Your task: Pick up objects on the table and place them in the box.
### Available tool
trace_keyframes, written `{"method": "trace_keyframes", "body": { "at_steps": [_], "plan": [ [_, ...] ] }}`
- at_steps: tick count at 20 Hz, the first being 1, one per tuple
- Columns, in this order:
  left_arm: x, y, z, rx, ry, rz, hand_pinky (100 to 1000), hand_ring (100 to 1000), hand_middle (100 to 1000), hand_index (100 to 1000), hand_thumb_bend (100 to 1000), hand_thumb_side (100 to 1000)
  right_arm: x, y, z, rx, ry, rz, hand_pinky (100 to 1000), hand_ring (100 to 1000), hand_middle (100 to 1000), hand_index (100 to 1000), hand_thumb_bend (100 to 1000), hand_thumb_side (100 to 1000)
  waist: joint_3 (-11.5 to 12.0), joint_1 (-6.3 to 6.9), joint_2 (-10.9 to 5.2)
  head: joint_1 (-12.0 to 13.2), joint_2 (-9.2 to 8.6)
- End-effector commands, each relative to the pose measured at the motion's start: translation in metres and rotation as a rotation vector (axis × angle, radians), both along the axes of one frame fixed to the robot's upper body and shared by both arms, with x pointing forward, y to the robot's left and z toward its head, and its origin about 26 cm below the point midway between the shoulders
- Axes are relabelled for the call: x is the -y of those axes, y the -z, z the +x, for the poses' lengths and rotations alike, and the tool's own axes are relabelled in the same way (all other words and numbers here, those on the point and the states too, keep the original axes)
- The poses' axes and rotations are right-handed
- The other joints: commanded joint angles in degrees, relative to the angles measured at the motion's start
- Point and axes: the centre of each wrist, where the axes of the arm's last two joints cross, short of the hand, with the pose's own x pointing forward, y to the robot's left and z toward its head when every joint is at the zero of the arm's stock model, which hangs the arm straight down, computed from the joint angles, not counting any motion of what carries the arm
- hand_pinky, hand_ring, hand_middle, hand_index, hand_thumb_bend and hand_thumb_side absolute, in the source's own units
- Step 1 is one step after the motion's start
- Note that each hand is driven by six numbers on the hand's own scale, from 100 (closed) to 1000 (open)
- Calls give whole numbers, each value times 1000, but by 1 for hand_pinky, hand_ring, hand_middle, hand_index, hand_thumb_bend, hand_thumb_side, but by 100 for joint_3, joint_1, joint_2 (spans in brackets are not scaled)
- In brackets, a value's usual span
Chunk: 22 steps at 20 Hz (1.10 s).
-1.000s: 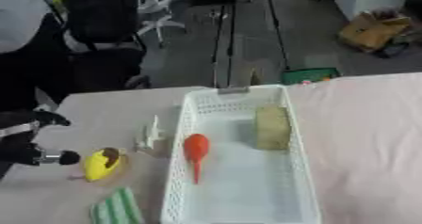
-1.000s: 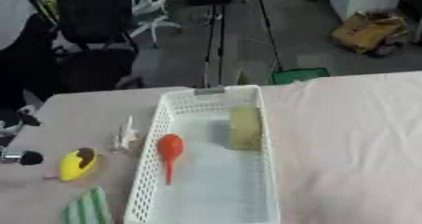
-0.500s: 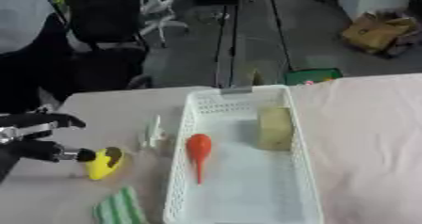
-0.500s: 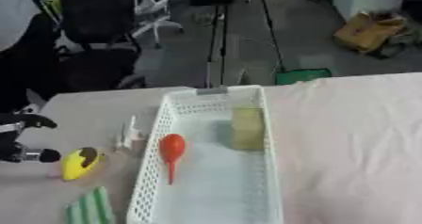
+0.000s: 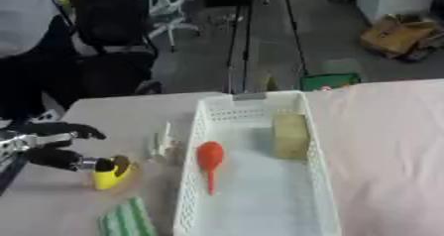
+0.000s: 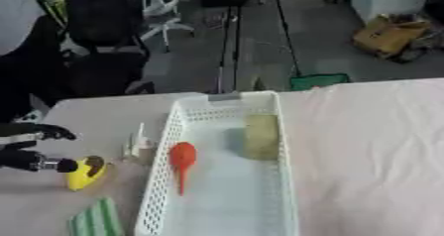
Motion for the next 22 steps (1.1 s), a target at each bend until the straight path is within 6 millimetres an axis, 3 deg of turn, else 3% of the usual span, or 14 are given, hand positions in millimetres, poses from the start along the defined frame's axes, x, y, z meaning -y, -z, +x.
{"method": "trace_keyframes", "body": {
  "at_steps": [1,22],
  "plan": [
    [-6,-10,1,7,-20,38,1000,1000,1000,1000,891,937,0,-11,-3,35,-15,-29,888,938,868,840,100,1000,-15,-13,-121,24,-46],
    [-12,24,21,-50,-107,189,1000,1000,1000,1000,911,924,0,-11,-3,37,-19,-25,887,937,865,837,100,1000,-69,1,-99,60,-92]
  ]
}}
